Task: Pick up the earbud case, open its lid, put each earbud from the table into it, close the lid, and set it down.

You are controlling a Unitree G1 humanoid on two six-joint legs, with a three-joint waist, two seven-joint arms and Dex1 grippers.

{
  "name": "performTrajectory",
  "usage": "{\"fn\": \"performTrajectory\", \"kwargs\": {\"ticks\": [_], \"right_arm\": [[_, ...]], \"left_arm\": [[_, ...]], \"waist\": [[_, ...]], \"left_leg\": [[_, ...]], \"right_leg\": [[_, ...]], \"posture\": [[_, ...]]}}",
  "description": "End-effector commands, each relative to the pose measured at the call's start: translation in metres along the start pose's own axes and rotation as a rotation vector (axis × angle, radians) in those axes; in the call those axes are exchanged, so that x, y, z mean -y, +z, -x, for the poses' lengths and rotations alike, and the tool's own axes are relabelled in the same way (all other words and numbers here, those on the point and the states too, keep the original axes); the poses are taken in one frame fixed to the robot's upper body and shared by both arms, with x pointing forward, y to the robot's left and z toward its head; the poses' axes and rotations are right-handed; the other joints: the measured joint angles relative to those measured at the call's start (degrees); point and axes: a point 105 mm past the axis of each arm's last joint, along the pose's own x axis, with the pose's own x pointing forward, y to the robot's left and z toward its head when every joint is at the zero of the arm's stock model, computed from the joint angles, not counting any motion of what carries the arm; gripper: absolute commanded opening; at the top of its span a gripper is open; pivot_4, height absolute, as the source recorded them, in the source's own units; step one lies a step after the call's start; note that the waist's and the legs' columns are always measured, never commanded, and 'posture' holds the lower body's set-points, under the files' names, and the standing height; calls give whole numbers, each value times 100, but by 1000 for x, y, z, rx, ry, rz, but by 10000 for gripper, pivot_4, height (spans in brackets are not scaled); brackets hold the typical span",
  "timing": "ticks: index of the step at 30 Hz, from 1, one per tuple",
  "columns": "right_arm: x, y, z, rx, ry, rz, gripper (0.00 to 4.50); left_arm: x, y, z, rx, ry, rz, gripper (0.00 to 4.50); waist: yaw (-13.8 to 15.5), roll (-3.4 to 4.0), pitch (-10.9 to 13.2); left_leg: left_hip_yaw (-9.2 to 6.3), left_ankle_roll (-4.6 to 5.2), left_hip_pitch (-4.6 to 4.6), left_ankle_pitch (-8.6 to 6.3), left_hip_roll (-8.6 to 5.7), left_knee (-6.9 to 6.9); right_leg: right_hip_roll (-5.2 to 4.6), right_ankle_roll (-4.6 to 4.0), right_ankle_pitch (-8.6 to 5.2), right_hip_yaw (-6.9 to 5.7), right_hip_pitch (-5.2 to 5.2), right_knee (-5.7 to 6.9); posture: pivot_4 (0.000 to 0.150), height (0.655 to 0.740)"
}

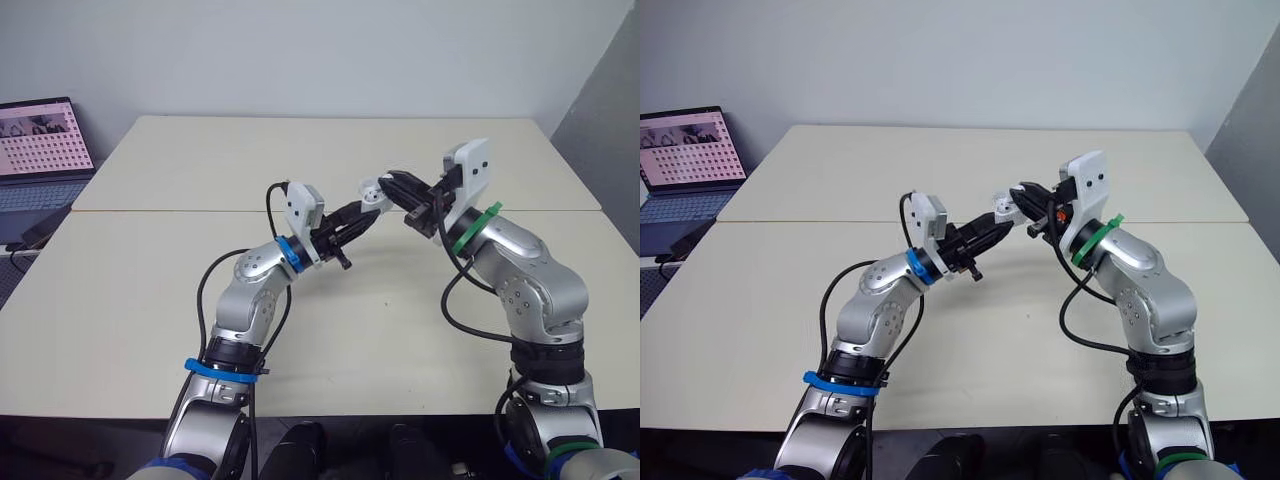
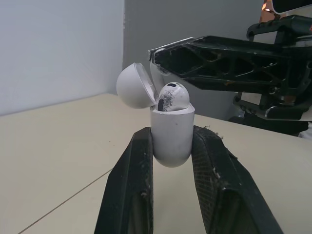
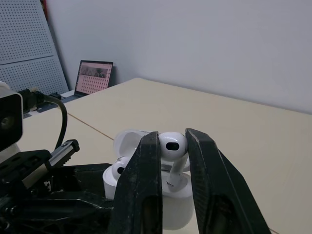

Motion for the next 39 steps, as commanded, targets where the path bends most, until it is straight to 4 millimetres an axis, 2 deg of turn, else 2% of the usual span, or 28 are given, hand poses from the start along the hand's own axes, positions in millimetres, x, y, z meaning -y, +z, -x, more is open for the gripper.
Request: {"fn": "performTrajectory", "kwargs": {"ticks": [1,13,19,22,25,29,34,39], "right_arm": [[-1,7,0,26,0,45,3833],[-11,-3,7,-5,58,59,3833],[-13,4,7,7,69,39,24375],[-12,13,12,25,85,38,24375],[-12,27,25,48,136,-13,24375],[0,41,38,40,144,-59,24375],[34,42,35,-9,42,-17,24375],[38,45,28,7,46,13,24375]], "left_arm": [[7,19,-4,62,-40,-42,7426],[6,18,-4,60,-39,-47,7426],[6,16,-4,56,-43,-46,7426],[6,16,-4,55,-42,-46,7426],[5,13,-2,45,-41,-48,7426],[5,9,2,18,-66,-73,7426],[8,9,1,16,-89,-75,7426],[7,10,2,16,-84,-75,7426]], "waist": [[0,0,0],[2,0,0],[5,0,0],[5,0,0],[15,0,0],[24,0,0],[20,0,0],[13,0,0]], "left_leg": [[0,0,0,0,0,0],[-1,2,0,-1,0,0],[-1,2,0,-1,0,0],[0,2,0,-1,0,0],[-1,5,-1,-3,0,0],[-1,10,-1,-6,0,0],[2,11,0,-6,1,0],[5,10,0,-6,2,-1]], "right_leg": [[0,0,0,0,0,0],[0,0,0,0,0,-1],[0,0,0,0,0,-1],[0,0,0,0,1,-1],[0,0,0,0,1,-3],[0,0,0,-2,3,-4],[0,0,0,-2,3,-5],[-1,0,0,0,3,-5]], "posture": [[1500,7400],[1500,7400],[1500,7400],[1500,7400],[1500,7400],[1500,7400],[1500,7400],[1500,7400]]}}
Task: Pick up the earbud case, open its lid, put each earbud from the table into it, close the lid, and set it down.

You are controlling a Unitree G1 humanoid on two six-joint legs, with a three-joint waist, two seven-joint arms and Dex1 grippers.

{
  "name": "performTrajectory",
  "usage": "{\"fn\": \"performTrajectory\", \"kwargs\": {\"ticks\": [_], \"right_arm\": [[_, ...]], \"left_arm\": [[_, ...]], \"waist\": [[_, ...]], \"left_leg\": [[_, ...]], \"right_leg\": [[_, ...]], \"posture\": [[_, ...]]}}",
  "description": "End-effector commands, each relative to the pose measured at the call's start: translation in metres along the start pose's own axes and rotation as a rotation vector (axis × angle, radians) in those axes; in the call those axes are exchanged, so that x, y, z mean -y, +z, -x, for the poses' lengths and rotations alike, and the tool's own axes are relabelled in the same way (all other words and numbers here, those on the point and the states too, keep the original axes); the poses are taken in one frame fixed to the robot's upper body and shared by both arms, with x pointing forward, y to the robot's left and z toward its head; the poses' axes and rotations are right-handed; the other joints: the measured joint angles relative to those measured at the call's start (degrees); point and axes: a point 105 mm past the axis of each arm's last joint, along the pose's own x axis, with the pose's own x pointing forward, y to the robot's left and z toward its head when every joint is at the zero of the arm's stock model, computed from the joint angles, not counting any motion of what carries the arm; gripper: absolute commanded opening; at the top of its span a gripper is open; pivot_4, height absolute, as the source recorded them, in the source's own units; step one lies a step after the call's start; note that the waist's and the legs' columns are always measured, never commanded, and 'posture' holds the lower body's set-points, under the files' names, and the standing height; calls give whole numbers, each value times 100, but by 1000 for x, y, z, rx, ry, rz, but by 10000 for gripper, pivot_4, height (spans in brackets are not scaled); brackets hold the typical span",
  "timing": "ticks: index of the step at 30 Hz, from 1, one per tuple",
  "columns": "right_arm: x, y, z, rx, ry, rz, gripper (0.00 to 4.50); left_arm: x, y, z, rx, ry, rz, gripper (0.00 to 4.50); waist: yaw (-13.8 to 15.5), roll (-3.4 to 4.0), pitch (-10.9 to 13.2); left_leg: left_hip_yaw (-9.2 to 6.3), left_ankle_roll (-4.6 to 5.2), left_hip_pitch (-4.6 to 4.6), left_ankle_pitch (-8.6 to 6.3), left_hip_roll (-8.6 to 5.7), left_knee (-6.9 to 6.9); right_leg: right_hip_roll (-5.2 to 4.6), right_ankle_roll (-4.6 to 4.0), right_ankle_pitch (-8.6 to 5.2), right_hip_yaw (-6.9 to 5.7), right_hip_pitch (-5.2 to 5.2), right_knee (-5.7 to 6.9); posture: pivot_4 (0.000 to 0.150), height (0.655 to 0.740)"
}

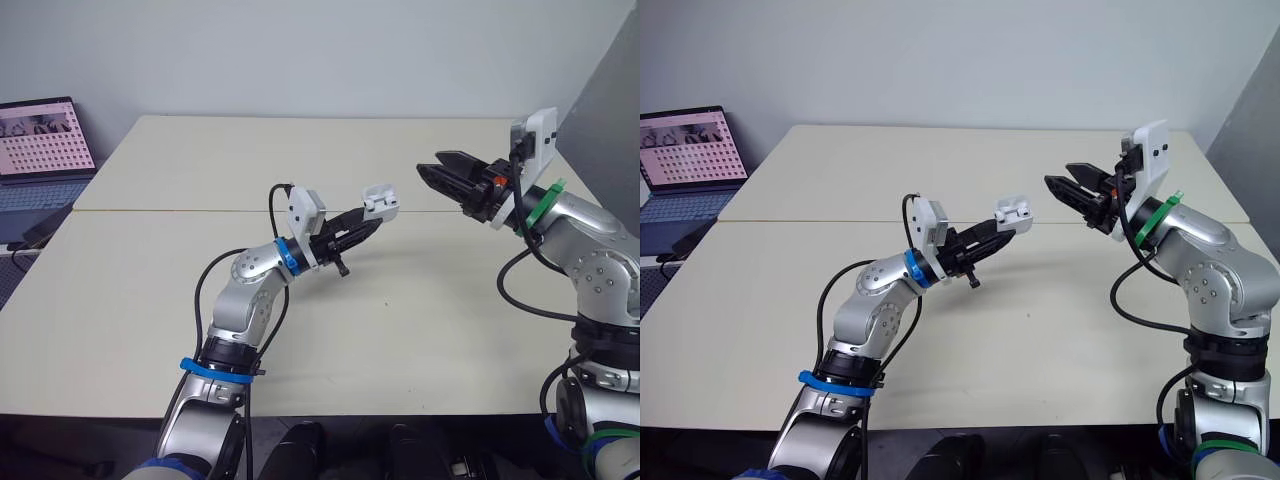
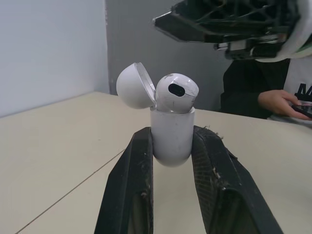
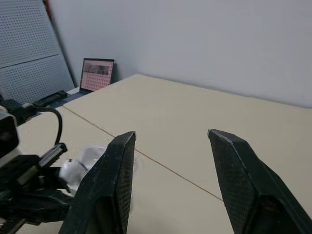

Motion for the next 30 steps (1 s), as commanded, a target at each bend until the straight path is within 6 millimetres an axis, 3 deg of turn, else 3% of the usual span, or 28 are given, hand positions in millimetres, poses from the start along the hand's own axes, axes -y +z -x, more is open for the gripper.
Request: {"fn": "performTrajectory", "kwargs": {"ticks": [1,13,30], "right_arm": [[-12,21,-4,72,53,77,24375],[-53,26,-8,107,161,127,24375],[-86,-3,-33,63,40,245,24375]], "left_arm": [[0,12,-1,37,1,-36,7426],[-5,7,2,15,46,-21,7426],[-14,7,-7,25,122,-23,7426]], "waist": [[-3,0,0],[2,0,0],[3,0,0]], "left_leg": [[0,0,0,0,0,0],[-3,-1,0,0,1,1],[-4,-5,0,2,0,0]], "right_leg": [[0,0,0,0,0,0],[0,0,0,0,-1,0],[0,0,0,2,-3,0]], "posture": [[1500,7400],[1500,7400],[1500,7400]]}}
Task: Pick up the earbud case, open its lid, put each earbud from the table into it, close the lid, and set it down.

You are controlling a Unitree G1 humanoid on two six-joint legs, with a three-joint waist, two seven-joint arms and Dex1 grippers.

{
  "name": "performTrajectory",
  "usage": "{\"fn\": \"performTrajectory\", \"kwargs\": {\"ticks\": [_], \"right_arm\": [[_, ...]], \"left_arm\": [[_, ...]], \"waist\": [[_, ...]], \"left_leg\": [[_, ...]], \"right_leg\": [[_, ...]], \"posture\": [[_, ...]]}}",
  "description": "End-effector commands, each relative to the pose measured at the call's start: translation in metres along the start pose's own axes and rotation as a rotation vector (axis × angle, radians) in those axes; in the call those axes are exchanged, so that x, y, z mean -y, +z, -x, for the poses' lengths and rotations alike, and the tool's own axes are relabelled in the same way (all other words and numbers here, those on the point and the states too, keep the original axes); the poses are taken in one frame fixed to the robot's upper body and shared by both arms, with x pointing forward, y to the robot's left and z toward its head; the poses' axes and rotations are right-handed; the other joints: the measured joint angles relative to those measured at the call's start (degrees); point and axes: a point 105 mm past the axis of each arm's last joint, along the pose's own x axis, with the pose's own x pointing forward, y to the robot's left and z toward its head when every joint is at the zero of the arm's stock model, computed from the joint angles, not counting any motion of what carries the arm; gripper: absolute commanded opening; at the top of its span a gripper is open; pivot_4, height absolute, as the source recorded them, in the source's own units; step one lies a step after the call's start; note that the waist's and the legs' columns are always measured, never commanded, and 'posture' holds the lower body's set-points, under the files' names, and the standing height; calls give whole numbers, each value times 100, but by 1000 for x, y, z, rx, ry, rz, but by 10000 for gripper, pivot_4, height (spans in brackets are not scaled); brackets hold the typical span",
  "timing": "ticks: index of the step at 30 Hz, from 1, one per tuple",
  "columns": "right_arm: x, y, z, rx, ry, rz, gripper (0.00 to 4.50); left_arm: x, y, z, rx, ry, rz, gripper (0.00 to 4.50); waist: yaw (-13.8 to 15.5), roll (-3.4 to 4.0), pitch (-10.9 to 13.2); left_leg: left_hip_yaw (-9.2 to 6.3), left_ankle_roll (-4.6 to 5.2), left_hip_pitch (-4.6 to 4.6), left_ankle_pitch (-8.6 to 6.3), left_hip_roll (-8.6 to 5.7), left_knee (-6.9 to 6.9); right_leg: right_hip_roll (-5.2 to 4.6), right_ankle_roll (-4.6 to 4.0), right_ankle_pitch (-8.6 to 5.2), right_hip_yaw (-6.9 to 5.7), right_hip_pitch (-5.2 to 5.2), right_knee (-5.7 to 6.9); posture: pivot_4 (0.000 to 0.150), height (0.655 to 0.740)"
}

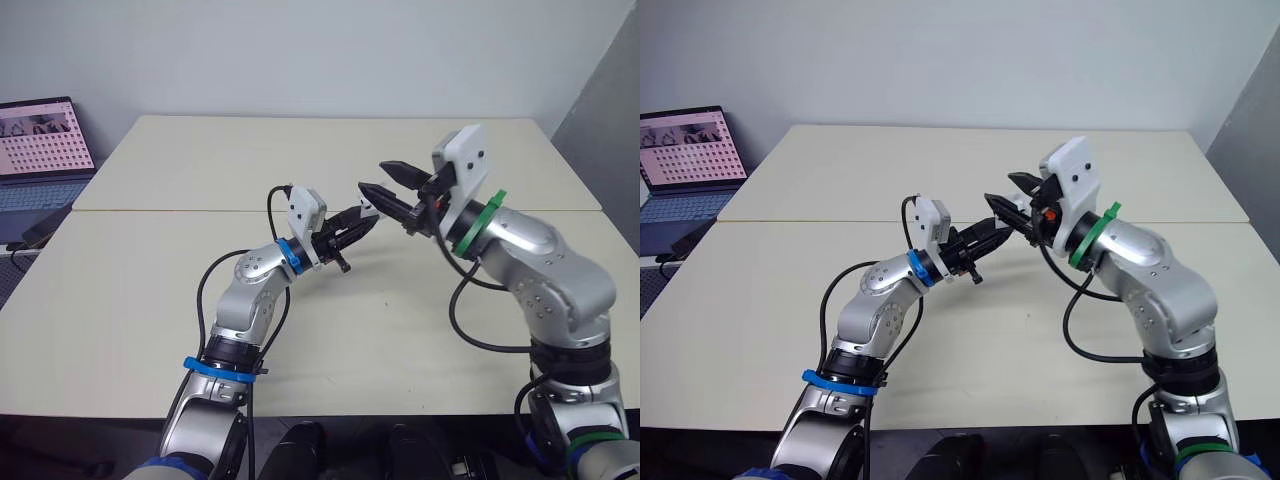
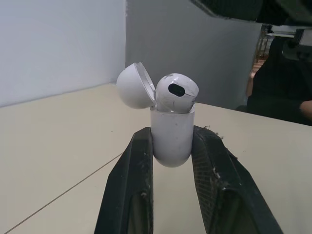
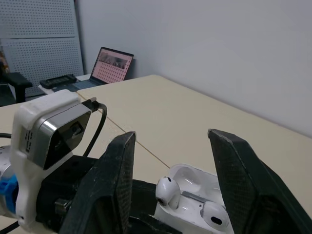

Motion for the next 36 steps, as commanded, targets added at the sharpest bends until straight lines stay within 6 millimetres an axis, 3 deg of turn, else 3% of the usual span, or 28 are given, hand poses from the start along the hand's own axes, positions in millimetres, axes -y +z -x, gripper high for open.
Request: {"fn": "performTrajectory", "kwargs": {"ticks": [1,17,36], "right_arm": [[-6,13,-1,51,-29,59,24375],[-4,-4,-7,4,-59,248,24375],[-3,-14,-8,-20,-66,279,24375]], "left_arm": [[-1,17,-5,57,10,-42,7426],[2,19,-5,64,2,-40,7426],[6,19,-6,64,-24,-38,7426]], "waist": [[0,0,0],[-1,0,0],[0,0,0]], "left_leg": [[0,0,0,0,0,0],[0,0,0,0,-1,0],[-1,-4,0,2,-1,0]], "right_leg": [[0,0,0,0,0,0],[2,1,0,-2,0,0],[2,0,0,-2,0,0]], "posture": [[1500,7400],[1500,7400],[1500,7400]]}}
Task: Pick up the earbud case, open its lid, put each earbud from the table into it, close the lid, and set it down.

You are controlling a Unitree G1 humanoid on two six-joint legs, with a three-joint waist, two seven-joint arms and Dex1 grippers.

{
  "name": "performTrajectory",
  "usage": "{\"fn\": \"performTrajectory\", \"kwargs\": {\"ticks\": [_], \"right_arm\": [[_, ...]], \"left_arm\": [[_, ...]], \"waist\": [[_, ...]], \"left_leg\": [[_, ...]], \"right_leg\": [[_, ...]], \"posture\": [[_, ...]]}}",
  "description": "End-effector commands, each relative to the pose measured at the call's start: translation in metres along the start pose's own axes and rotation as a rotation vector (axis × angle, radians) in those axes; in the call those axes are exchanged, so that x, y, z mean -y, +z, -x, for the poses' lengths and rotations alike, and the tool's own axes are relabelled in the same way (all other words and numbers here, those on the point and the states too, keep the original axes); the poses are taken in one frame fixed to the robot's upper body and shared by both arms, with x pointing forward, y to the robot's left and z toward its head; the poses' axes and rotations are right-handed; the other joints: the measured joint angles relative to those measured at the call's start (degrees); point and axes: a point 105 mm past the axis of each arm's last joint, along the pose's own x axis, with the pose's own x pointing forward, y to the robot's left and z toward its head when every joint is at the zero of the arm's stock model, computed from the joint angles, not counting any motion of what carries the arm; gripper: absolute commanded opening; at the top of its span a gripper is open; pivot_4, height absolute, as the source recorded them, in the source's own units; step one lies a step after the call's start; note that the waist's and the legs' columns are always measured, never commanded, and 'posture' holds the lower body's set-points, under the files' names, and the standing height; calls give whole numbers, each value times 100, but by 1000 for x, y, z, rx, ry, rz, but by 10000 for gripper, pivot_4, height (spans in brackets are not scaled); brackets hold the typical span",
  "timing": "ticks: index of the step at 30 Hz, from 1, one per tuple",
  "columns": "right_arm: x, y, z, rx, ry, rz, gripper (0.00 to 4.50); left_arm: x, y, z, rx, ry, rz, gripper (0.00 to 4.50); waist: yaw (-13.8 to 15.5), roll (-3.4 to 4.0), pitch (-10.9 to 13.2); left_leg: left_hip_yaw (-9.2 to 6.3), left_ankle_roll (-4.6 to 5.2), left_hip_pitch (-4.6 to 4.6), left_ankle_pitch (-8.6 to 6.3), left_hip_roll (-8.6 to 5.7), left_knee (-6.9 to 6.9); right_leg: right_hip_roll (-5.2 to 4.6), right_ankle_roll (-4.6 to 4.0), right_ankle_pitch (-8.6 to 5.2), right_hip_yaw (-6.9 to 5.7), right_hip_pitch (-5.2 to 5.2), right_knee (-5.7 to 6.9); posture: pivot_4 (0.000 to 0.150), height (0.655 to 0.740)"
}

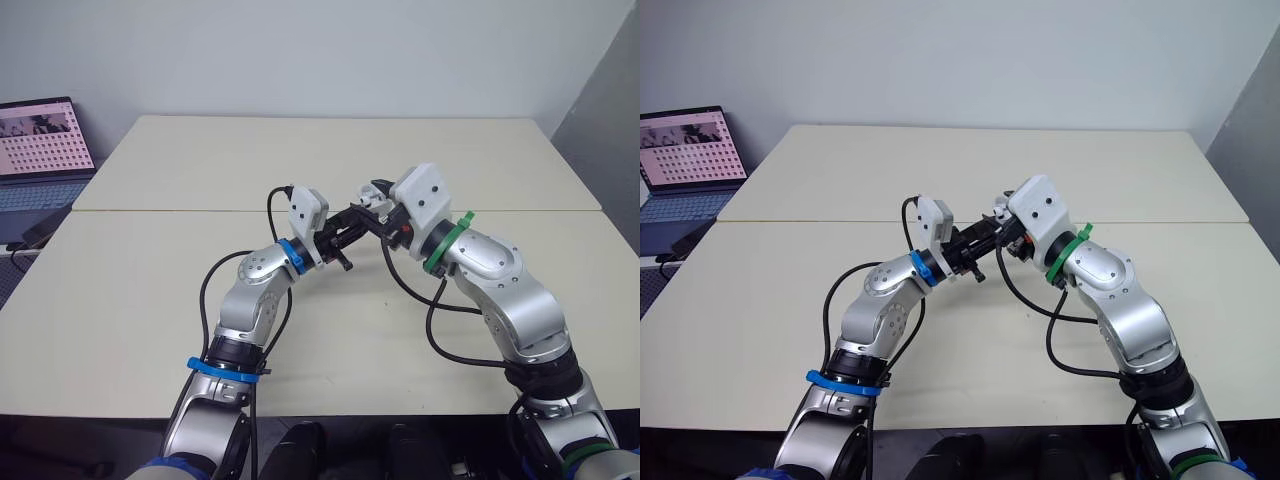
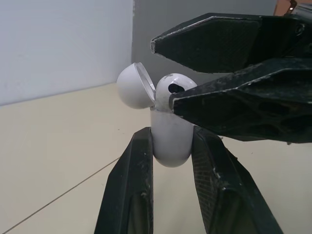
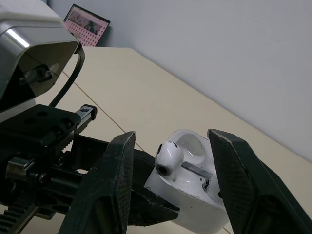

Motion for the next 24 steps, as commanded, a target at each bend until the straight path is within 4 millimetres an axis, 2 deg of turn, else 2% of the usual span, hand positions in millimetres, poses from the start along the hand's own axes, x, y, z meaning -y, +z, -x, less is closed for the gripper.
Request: {"fn": "performTrajectory", "kwargs": {"ticks": [1,6,7,10,14,24], "right_arm": [[0,8,1,38,-2,29,24375],[0,7,1,33,3,49,24375],[-1,7,1,33,4,52,22745],[-1,6,0,32,10,60,15732],[-2,6,0,32,13,64,1399],[4,4,4,21,14,66,409]], "left_arm": [[5,18,-4,56,-25,-44,7426],[5,18,-4,55,-27,-44,7426],[5,18,-4,55,-27,-44,7426],[5,18,-4,55,-27,-44,7426],[5,18,-3,56,-26,-43,7426],[7,16,-3,48,-38,-35,7426]], "waist": [[0,0,0],[0,0,0],[0,0,0],[0,0,0],[-1,0,0],[0,0,0]], "left_leg": [[0,0,0,0,0,0],[0,0,0,0,0,0],[0,0,0,0,0,0],[0,0,0,0,0,0],[0,0,0,0,0,0],[-1,-2,0,1,0,0]], "right_leg": [[0,0,0,0,0,0],[0,0,0,0,0,0],[0,0,0,0,0,0],[0,0,0,0,0,0],[0,0,0,1,0,0],[0,0,0,0,0,0]], "posture": [[1500,7400],[1500,7400],[1500,7400],[1500,7400],[1500,7400],[1500,7400]]}}
